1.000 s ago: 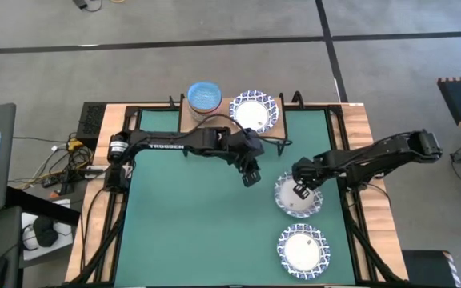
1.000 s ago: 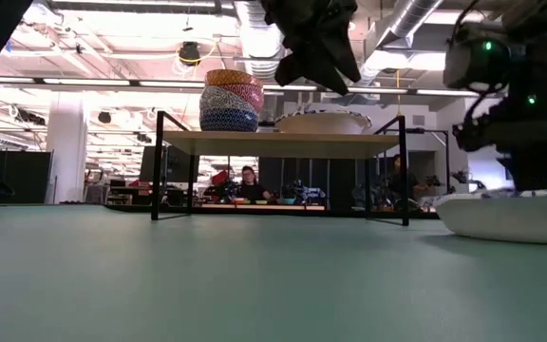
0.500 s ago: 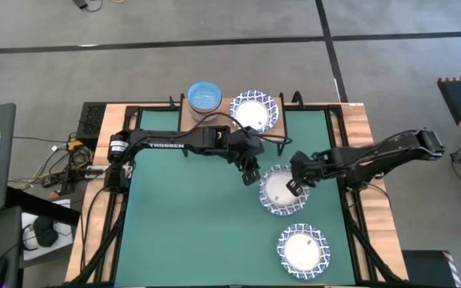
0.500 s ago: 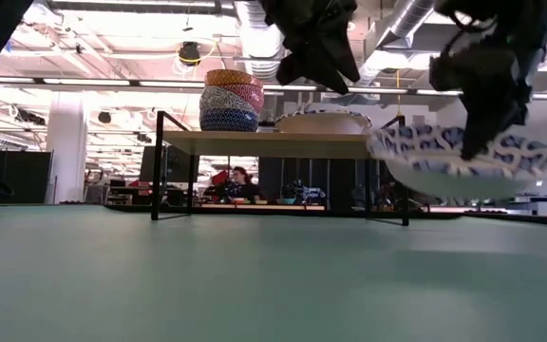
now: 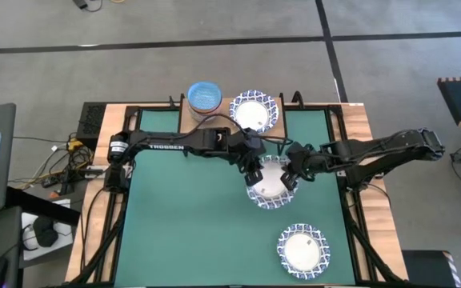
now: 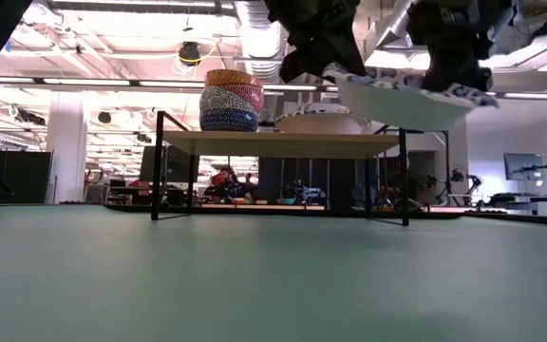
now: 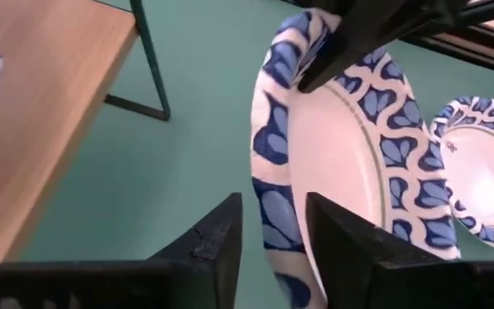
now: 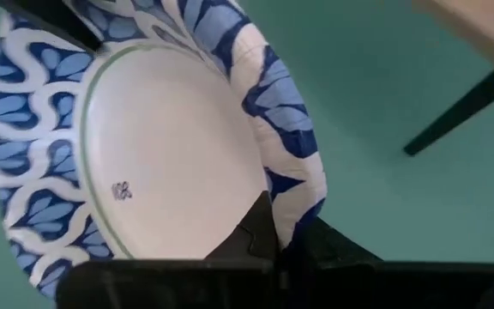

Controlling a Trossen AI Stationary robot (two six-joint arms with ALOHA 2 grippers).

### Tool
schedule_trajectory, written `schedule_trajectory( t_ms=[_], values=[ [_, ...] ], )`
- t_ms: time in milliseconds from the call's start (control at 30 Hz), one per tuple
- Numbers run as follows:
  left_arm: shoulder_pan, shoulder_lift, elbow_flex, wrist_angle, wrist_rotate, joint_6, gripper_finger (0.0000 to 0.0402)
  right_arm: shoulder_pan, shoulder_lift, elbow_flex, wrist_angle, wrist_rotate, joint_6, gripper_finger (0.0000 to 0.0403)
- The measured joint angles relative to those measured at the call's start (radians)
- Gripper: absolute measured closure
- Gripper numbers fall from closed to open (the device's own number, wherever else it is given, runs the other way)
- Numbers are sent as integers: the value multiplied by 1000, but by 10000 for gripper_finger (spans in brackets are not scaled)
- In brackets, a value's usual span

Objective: Place and stack bowls onto a shelf
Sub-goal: Stack the white bowl on top of the white bowl on the shelf

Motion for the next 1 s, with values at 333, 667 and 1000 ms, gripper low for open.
schedule_trajectory(
  t_ms=[333,667,1000],
  values=[
    [23,-7,26,-62,60,46,394,1,0,87,-1,2,1,337],
    [177,-12,268,-229,76,173,401,19,1,284,-19,32,-96,309],
    [374,-14,358,-153,21,203,401,20,-1,438,-152,190,-153,302]
  ],
)
